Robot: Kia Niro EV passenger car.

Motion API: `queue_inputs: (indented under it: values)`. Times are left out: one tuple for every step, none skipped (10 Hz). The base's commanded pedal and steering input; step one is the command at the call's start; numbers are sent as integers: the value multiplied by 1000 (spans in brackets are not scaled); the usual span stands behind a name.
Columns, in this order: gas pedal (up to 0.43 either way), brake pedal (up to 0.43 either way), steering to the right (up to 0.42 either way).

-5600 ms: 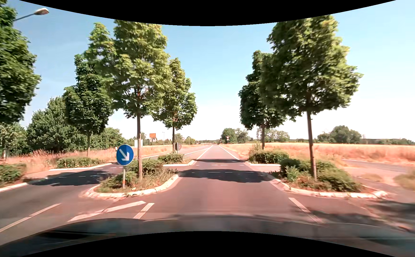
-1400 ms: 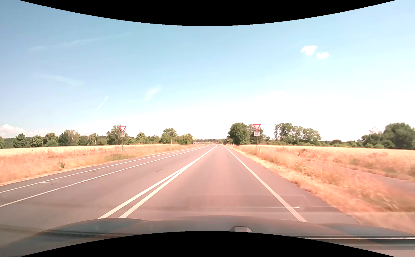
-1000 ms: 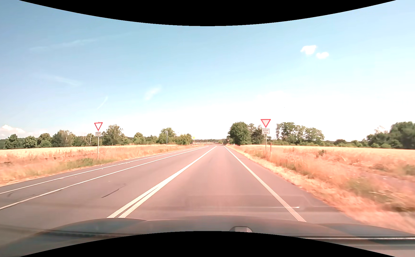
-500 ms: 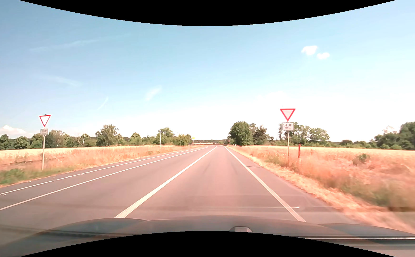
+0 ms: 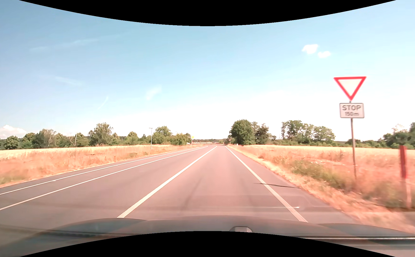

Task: Follow the waypoints while adhering to traffic rules and regulations

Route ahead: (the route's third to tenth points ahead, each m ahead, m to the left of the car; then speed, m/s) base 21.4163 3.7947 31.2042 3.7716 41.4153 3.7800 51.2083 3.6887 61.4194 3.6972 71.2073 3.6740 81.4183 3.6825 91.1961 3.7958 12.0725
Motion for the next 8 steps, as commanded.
queue_inputs:
  values:
    - [87,0,-6]
    - [87,0,-5]
    - [87,0,-5]
    - [87,0,-5]
    - [79,0,-5]
    - [79,0,-5]
    - [79,0,-5]
    - [79,0,-5]
